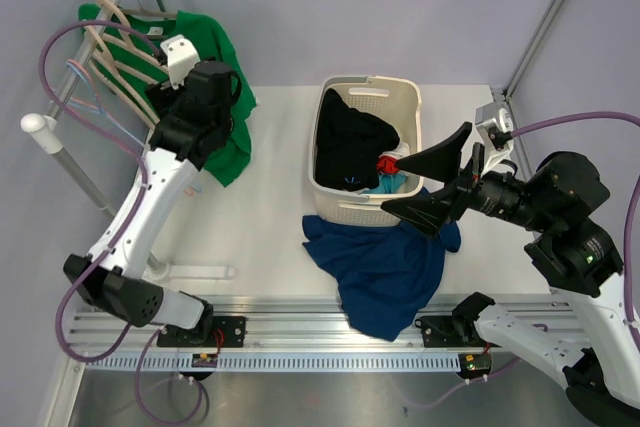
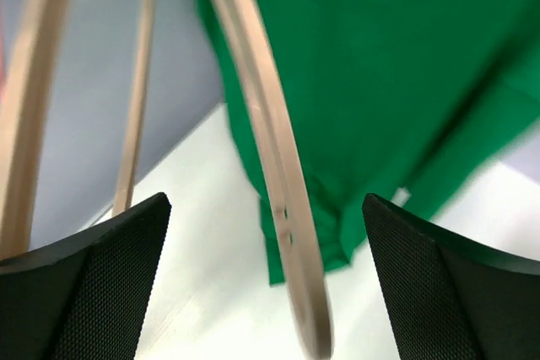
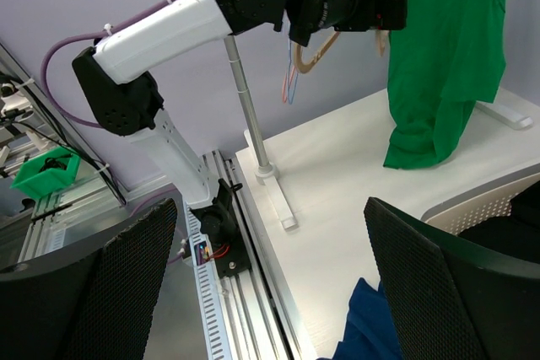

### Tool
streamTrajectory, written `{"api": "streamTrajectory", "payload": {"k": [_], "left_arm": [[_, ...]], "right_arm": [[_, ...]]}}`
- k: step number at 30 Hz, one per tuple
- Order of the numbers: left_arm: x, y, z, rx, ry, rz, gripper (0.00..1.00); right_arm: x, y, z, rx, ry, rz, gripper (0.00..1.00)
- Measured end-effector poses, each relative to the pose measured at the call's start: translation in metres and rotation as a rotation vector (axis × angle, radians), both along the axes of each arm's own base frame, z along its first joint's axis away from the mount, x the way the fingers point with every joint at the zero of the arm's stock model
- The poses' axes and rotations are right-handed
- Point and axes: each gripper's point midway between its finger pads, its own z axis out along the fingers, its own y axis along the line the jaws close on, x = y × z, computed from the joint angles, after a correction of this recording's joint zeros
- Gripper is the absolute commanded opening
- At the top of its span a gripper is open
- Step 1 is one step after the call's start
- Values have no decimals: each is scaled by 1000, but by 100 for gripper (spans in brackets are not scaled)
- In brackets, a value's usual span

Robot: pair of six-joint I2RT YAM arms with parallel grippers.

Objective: Remove the t-shirt from the hanger
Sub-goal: Place the hanger at the clothesline, then place the T-shirt in the bin.

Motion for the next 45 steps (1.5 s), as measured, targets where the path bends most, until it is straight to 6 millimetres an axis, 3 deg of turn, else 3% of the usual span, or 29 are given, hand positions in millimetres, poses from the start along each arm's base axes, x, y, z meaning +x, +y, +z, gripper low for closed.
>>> {"api": "streamTrajectory", "payload": {"k": [4, 8, 12, 15, 17, 19, 22, 25, 28, 31, 35, 39, 45], "left_arm": [[-15, -29, 22, -93, -32, -259, 99], [-57, -59, 70, -186, -157, -551, 99], [-101, -87, 105, -229, -260, -791, 99], [-119, -127, 112, -252, -271, -1008, 99], [-128, -162, 97, -261, -223, -1146, 99], [-140, -196, 68, -269, -153, -1267, 99], [-157, -234, 4, -276, -10, -1383, 99], [-176, -246, -59, -277, 103, -1432, 99], [-191, -241, -95, -293, 134, -1435, 99], [-198, -228, -100, -326, 57, -1411, 99], [-195, -217, -80, -355, -79, -1364, 99], [-192, -216, -69, -368, -141, -1353, 99], [-188, -223, -82, -371, -114, -1351, 99]], "right_arm": [[0, 0, 0, 1, 3, 0, 99], [6, 1, -5, 5, 27, -22, 99], [26, 0, -22, -7, 100, -112, 100], [49, -6, -40, -29, 196, -238, 100], [65, -11, -60, -45, 265, -327, 99], [80, -14, -90, -76, 346, -408, 99], [102, -22, -162, -149, 499, -551, 100], [113, -34, -239, -241, 661, -693, 100], [112, -53, -288, -275, 785, -834, 99], [107, -76, -307, -213, 867, -985, 99], [103, -97, -309, -66, 894, -1096, 99], [100, -107, -323, -29, 922, -1157, 100], [93, -121, -378, -64, 1085, -1332, 100]]}}
